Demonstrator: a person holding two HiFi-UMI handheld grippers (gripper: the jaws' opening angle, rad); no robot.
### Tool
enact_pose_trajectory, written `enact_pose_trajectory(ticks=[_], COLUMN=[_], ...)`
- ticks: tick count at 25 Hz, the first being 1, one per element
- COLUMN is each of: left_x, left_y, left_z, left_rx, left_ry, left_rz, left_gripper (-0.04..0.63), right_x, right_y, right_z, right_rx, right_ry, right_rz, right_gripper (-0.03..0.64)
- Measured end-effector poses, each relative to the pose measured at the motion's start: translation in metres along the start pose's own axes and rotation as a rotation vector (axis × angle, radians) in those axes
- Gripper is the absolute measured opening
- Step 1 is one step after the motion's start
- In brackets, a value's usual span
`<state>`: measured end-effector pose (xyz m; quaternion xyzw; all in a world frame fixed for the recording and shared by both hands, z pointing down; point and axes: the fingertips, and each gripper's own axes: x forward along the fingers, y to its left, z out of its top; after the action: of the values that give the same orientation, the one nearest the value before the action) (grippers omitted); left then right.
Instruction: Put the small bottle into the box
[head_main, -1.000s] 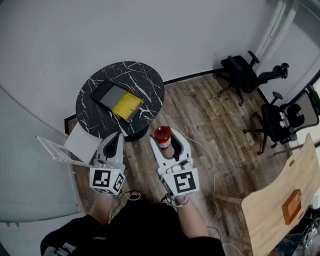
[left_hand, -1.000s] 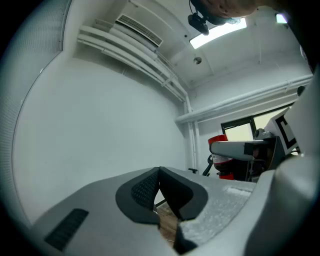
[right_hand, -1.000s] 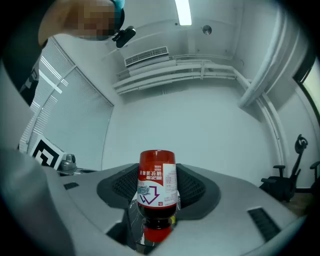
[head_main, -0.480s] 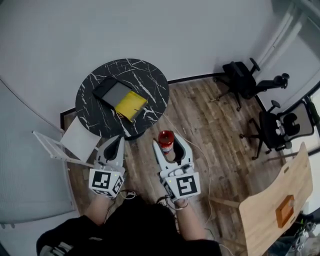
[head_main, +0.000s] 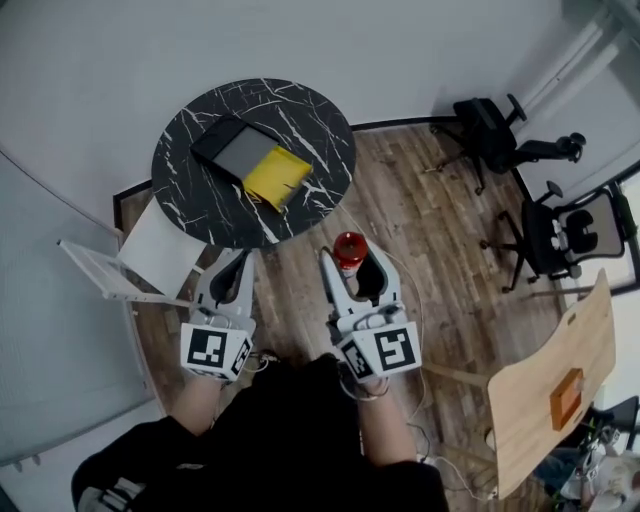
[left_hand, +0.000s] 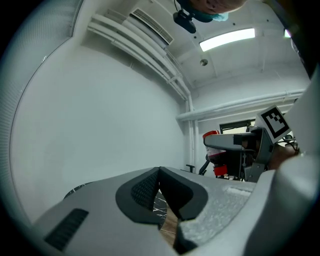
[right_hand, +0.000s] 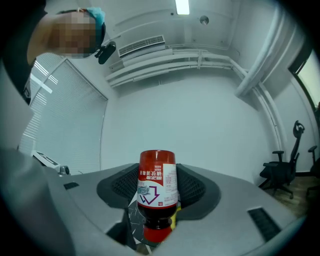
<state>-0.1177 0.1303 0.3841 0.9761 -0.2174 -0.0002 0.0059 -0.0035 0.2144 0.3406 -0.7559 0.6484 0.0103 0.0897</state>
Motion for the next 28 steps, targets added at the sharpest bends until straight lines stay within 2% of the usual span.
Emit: enact_pose_trajectory(ticks=[6, 11, 21, 28], left_x=[0.009, 0.035, 0.127, 0.177], left_y=[0.019, 0.033, 0.056, 0.063], left_z=[-0.013, -0.011, -0.003, -0.021], left_rx=[-0.038, -0.017, -0.004, -0.023], left_ry=[0.019, 0.014, 0.03, 0.087], left_rz=[-0.001, 0.008, 0.051, 0.1], left_gripper=[0.0, 0.0, 0.0, 0.0], right_x=[0.025, 0.057, 0.139, 0.174], right_y=[0.0, -0.014, -0.073, -0.116], right_z=[-0.004, 0.002, 0.007, -0.005], right_rx=[0.067, 0.109, 0.142, 0.153], right_ry=[-0.01, -0.038, -0.038, 0.003], right_rz=[0.025, 0.078, 0.162, 0.218], right_gripper=[0.212, 0.212, 0.212, 0.212])
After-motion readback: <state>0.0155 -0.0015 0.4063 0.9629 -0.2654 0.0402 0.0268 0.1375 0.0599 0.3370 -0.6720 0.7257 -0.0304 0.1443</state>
